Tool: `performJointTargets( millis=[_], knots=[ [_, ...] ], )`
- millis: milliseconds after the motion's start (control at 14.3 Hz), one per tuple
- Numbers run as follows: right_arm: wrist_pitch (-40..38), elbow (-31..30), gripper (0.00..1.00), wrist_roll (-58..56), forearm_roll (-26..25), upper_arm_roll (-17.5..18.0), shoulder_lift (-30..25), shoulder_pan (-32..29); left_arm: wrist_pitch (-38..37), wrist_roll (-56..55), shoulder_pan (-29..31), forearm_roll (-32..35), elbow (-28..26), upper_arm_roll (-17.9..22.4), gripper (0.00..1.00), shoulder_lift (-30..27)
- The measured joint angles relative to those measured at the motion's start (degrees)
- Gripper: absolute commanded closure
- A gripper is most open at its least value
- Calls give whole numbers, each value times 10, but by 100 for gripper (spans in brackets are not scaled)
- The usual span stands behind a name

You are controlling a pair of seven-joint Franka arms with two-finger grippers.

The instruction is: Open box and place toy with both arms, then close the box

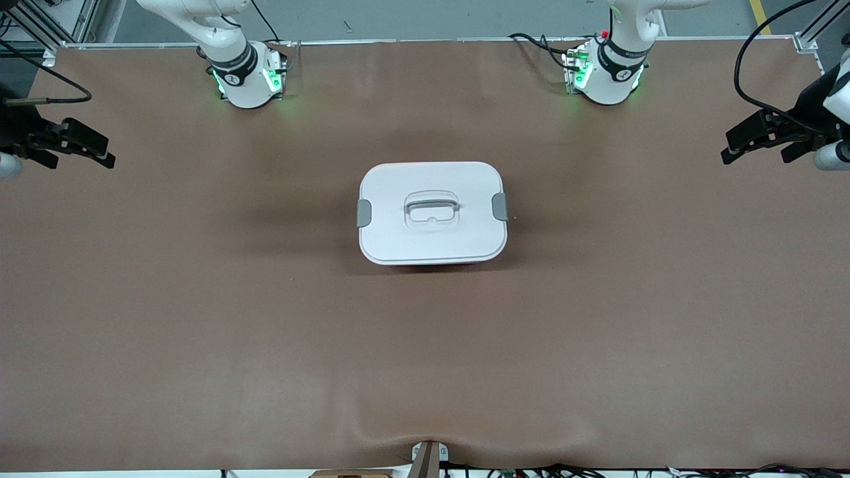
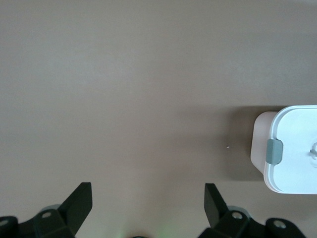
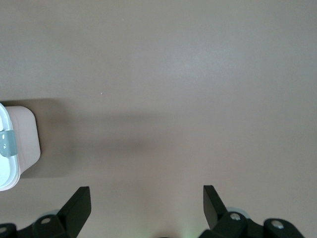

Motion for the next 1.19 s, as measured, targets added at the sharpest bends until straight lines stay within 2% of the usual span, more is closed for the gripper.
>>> performJointTargets(
  millis=[1187],
  knots=[
    [0,0,0,0,0,0,0,0,7,1,6,33,-1,-3,0,6]
  ],
)
